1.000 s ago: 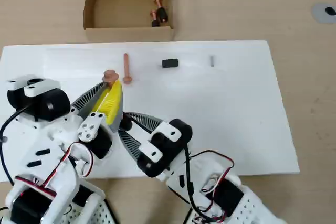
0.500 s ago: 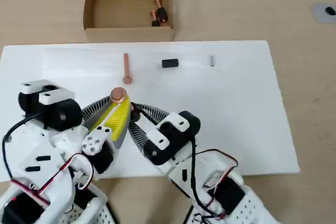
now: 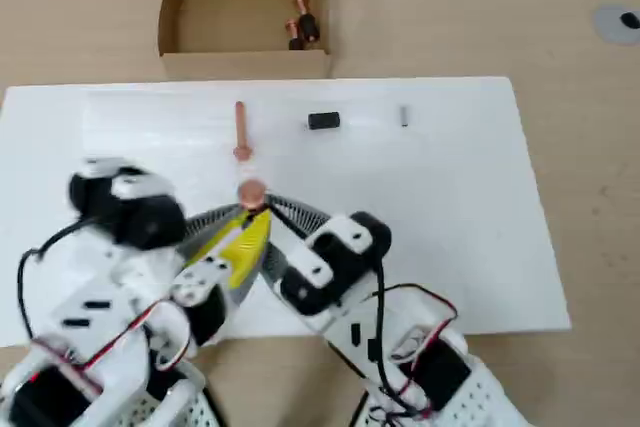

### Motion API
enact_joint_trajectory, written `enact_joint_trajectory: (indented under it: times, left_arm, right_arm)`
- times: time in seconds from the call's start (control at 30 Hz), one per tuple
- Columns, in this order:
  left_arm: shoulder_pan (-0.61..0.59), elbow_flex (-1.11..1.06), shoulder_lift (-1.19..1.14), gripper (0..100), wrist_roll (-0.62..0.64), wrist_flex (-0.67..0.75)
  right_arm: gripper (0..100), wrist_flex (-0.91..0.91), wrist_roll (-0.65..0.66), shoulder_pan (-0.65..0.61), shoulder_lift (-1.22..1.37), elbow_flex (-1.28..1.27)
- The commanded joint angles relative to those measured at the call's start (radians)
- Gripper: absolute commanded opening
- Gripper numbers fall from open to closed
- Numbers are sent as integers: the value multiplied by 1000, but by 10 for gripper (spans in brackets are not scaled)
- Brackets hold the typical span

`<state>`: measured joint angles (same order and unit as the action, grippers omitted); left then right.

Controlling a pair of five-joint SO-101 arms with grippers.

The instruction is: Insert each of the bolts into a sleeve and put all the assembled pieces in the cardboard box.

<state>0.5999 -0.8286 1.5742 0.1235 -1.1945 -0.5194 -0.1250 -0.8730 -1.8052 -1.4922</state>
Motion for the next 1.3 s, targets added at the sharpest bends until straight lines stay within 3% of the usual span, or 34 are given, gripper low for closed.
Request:
enact_joint_trajectory:
  times: [0.0,0.27,0.4,0.6,0.73,0.87,1.27]
  left_arm:
    - [12,29,-1,116,-9,-23]
    - [-115,120,-7,130,-44,-41]
    - [-155,172,-7,139,-80,-132]
    - [-173,242,-7,136,-80,-230]
    - [-313,241,-8,136,-92,-215]
    - [-439,229,-18,136,-189,-210]
    - [-626,203,-180,135,-414,-150]
  right_arm:
    - [9,29,-6,8,-97,71]
    - [9,29,-6,8,-97,73]
    - [9,31,-6,15,-97,74]
    - [9,146,-2,130,-8,84]
    - [9,253,-5,202,231,196]
    - [9,325,-5,246,549,432]
    - [9,405,-6,423,1518,1230]
